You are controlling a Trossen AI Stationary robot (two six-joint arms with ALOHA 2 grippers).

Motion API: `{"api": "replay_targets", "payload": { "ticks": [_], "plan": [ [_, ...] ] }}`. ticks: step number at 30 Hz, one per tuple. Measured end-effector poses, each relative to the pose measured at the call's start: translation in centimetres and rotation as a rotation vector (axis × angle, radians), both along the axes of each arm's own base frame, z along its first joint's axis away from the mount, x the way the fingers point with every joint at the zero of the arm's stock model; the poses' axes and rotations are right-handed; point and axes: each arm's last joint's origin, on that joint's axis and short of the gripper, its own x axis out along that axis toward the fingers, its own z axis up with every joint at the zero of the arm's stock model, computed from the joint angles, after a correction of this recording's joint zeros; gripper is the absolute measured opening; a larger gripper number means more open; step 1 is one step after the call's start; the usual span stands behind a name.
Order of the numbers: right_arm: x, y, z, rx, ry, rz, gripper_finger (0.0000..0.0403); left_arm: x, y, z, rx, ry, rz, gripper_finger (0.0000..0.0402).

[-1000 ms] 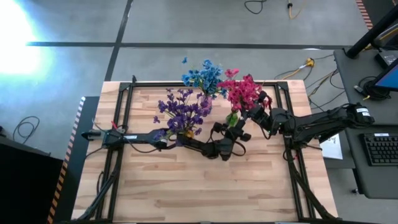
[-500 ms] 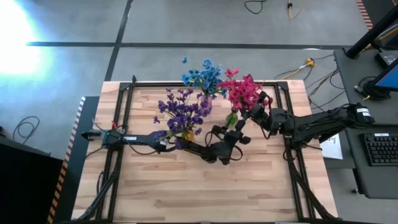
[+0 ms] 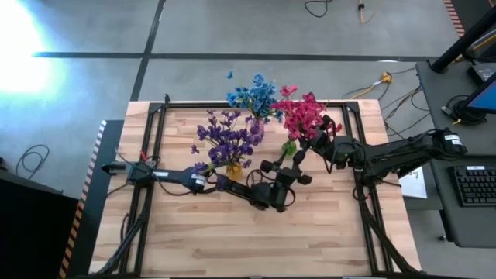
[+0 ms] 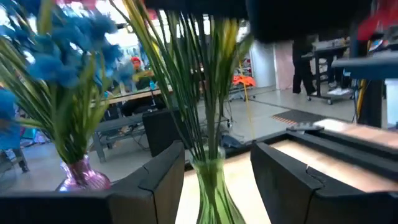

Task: Sort flowers into vase by color
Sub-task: Put the pink flowers into the green vase

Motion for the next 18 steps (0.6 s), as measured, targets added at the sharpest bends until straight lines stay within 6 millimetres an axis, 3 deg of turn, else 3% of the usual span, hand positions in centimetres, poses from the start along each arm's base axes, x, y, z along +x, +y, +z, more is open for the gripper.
{"api": "replay_targets", "payload": {
  "ticks": [5,18],
  "plan": [
    [0.0,0.0,-0.2,0.011,0.013,0.000,0.0028,-0.7,-1.0,1.7,0.010,-0.023,-0.012,0.0171],
    [-0.1,0.0,-0.9,0.070,0.038,-0.003,0.0028,-1.2,-2.8,3.1,0.005,-0.043,-0.044,0.0171]
  ]
}}
